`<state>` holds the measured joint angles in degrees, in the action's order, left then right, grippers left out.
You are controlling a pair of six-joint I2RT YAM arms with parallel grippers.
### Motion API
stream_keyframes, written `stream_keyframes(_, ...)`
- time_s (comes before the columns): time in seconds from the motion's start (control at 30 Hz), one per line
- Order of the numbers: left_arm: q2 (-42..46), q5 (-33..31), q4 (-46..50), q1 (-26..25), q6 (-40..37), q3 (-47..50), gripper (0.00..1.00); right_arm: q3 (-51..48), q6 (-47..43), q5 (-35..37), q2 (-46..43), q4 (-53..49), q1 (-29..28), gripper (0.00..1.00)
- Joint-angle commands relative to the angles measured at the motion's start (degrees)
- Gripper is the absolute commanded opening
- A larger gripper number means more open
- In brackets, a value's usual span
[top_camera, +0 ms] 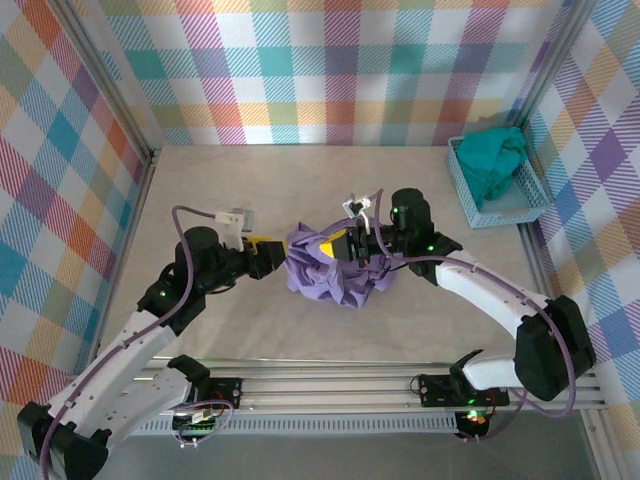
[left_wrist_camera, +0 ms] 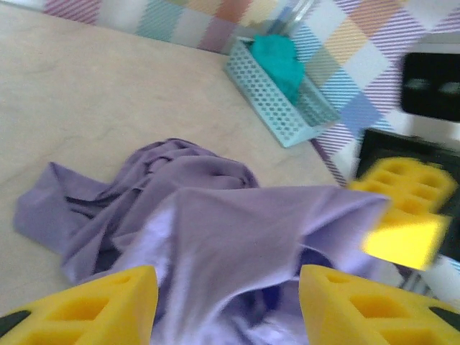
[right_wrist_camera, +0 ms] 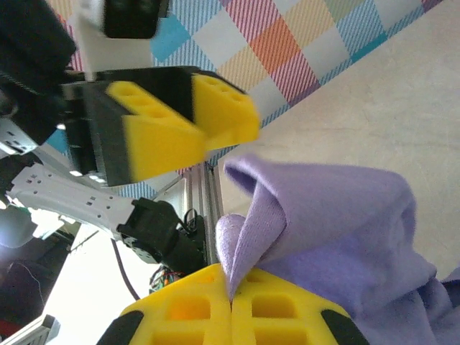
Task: Fold the inside-out t-shirt
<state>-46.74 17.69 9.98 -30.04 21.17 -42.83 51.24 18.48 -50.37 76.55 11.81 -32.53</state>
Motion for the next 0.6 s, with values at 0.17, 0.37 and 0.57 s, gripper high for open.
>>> stream_keyframes(0.17,-5.7,19.5,-1.4,-3.3,0.0,-5.0,0.38,1.2,0.7,0.5,0.2,0.9,0.5,0.00)
stream_keyframes(0.37,-10.8,20.9,-0.5,-3.8,-0.3,-7.6,0.39,1.5,0.6,0.8,0.1,-0.1,0.5,0.00)
stream_keyframes(0.57,-14.5,14.5,4.5,-3.7,-1.8,-10.7,0.40,1.2,0.1,1.1,-0.6,-0.7,0.6,0.00)
